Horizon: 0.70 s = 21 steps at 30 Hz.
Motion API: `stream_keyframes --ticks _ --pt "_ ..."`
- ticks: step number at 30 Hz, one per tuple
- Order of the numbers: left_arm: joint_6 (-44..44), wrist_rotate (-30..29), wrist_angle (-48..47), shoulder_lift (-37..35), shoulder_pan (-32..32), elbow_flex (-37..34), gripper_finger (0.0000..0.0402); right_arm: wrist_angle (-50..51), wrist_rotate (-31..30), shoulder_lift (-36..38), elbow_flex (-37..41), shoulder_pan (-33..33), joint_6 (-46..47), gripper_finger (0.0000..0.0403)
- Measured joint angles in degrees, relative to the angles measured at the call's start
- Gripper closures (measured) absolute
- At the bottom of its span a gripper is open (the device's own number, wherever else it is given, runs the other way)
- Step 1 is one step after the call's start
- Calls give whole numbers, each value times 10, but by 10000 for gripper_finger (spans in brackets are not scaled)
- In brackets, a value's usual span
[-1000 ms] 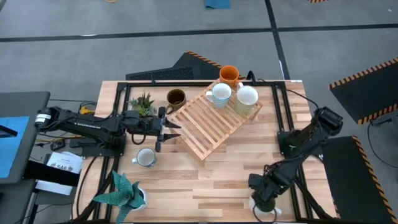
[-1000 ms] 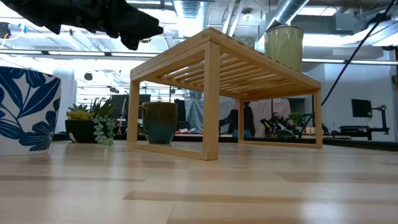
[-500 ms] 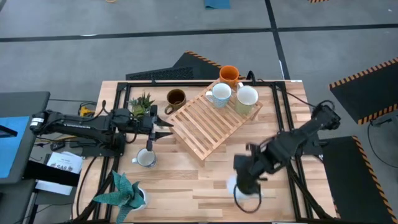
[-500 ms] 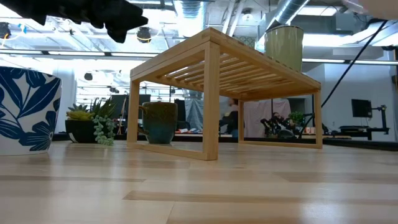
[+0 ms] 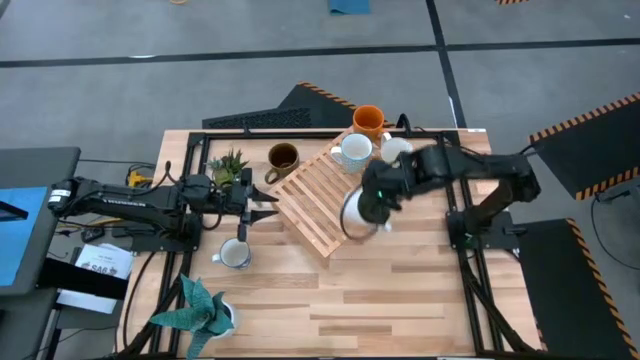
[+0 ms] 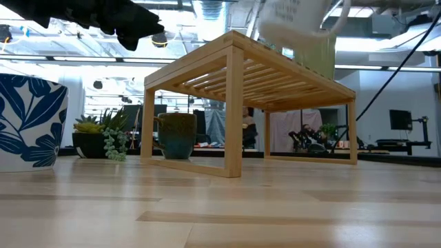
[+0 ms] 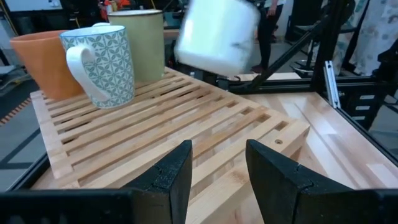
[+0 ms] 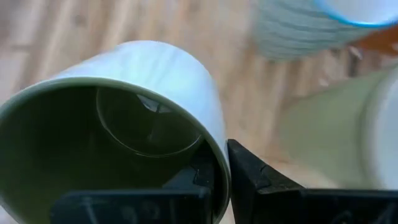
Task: Place coffee mugs
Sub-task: Put the white mug on the shelf
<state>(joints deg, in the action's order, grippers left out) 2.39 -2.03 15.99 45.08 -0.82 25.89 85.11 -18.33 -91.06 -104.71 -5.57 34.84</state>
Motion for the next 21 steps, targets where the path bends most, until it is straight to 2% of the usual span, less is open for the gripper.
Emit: stream_keyframes --ticks 6,15,21 --pt "-1 -2 0 0 0 0 264 24 17 -2 0 63 -24 361" --pt "-1 -2 0 0 0 0 264 30 21 -4 0 79 -20 361" --pt "0 -2 -1 0 0 0 264 44 19 -46 0 87 -22 361"
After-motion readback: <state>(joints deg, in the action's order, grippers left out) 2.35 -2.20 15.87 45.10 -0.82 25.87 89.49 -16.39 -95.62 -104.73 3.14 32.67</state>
